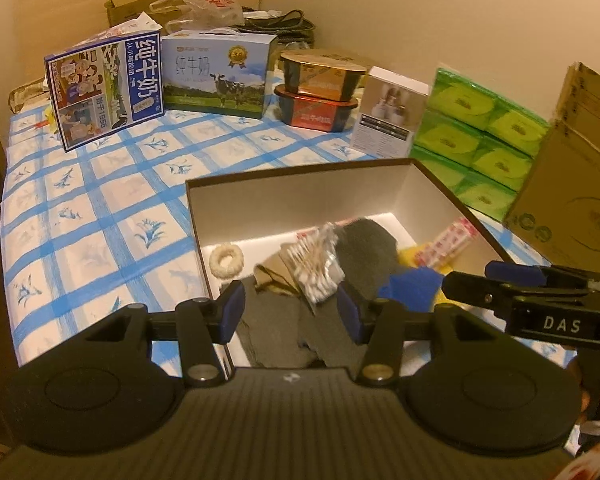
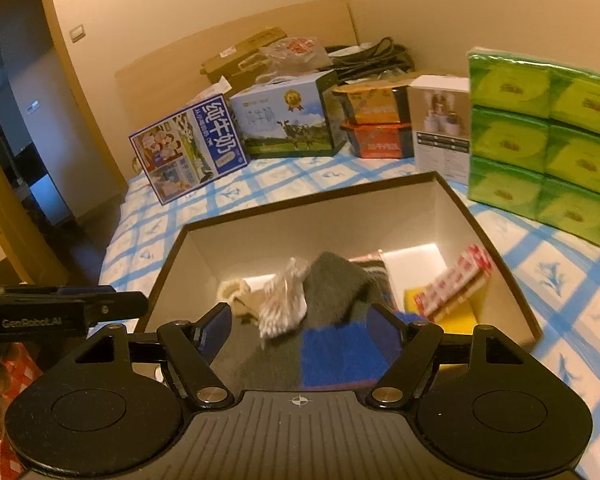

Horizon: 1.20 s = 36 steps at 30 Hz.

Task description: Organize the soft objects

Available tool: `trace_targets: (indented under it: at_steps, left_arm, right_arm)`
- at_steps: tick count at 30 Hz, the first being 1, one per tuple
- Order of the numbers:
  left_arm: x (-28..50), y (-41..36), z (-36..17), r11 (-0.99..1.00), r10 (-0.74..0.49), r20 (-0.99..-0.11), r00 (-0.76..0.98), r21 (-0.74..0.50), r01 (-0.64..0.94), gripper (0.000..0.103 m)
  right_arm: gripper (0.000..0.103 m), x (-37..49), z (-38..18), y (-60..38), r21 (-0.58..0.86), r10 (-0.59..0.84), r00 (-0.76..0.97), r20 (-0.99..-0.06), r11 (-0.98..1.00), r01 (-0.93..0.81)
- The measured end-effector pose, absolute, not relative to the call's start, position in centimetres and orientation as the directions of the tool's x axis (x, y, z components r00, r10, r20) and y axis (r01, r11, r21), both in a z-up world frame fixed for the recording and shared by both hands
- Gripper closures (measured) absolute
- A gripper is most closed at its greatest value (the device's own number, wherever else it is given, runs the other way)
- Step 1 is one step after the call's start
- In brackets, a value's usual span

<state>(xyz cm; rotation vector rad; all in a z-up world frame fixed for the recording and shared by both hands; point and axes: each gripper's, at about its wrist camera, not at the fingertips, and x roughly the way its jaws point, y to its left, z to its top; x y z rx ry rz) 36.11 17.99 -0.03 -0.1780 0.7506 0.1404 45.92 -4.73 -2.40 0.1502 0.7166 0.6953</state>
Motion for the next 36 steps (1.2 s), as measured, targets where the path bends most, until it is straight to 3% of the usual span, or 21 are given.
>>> trace_targets:
  at_steps: [27,36]
  left_arm:
    - [18.6,6.7,2.5,0.979,-0.005,-0.712,0.702,-0.147,-0.142,0.055]
    - [13.4,3.6,1.7,0.981,-0.015,-0.737,0.676,-0.141,-0.132,0.055]
  right_arm:
    - [0.028,27.3,0.8,-15.9,0.362,0.582,0.575,-0.575,0.811,-0.459]
    - [0.028,21.6,0.1,-18.6,0.332,0.540,0.562,-0.626,0.837,-0.434]
